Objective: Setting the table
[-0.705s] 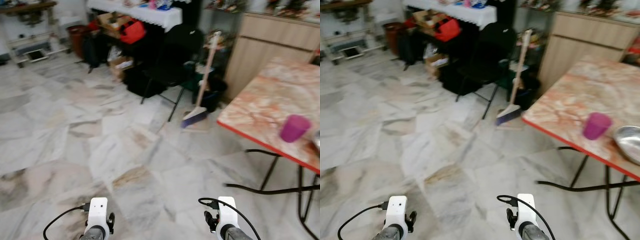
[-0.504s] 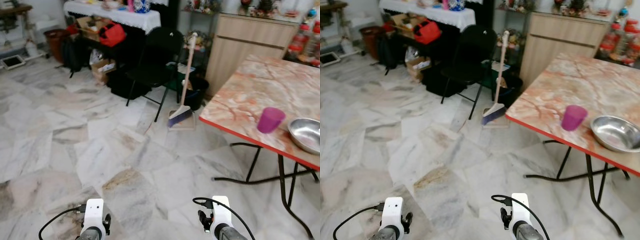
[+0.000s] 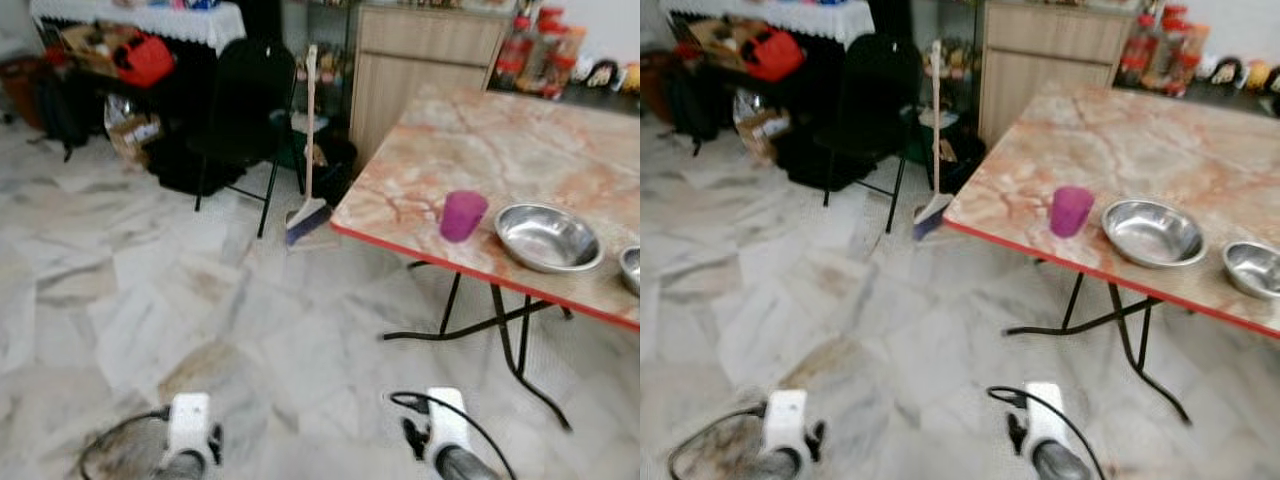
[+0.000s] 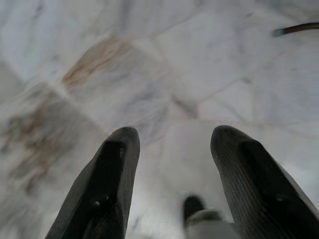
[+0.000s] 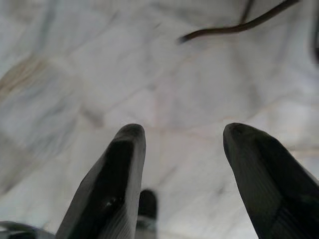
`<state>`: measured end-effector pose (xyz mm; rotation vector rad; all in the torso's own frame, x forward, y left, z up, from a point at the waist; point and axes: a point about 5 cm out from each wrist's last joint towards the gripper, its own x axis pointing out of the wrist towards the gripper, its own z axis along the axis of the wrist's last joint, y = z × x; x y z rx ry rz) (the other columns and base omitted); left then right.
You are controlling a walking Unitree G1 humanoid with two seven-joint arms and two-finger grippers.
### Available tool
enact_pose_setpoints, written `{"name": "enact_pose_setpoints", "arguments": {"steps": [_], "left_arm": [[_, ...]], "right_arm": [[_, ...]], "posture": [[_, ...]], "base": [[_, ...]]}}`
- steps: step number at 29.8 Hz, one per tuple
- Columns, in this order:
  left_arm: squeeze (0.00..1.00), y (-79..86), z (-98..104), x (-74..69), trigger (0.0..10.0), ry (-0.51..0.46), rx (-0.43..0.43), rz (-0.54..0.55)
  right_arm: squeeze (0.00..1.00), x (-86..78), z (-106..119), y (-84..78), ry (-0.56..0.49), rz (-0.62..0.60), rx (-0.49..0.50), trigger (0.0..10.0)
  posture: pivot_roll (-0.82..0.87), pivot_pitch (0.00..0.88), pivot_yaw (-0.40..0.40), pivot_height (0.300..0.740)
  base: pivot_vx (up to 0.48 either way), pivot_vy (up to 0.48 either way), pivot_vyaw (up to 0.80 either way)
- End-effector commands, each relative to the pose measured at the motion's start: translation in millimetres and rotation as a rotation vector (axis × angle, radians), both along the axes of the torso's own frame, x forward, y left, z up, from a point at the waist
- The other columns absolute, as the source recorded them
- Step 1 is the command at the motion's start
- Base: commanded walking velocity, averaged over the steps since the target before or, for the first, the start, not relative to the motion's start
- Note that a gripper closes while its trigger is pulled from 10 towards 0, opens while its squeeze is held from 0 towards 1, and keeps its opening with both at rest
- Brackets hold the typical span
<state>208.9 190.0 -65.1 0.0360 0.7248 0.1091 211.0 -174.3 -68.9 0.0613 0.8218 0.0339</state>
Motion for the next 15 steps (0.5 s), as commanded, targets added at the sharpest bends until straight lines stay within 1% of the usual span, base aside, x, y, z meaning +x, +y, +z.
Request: {"name": "enact_pose_setpoints", "arguments": {"steps": [1,11,15], "left_arm": [[0.00,5.7,-0.5,-2.3,10.0,0.004,0.006,0.018],[0.00,-2.9,-3.9,-6.2,10.0,0.015,-0.012,0.015],[0.00,-3.2,-3.9,-6.2,10.0,0.015,-0.013,0.014]], "right_arm": [[0.00,-3.7,-2.7,4.2,0.016,0.001,0.013,10.0],[0.00,-2.0,-0.5,-7.4,0.011,-0.001,-0.007,10.0],[0.00,-2.0,-0.5,-7.5,0.011,-0.001,-0.009,10.0]], "posture": [[0.05,0.000,-0.021,0.740],[0.04,0.000,-0.039,0.740],[0.04,0.000,-0.039,0.740]], "base": [[0.000,0.000,-0.67],[0.000,0.000,-0.67],[0.000,0.000,-0.67]]}}
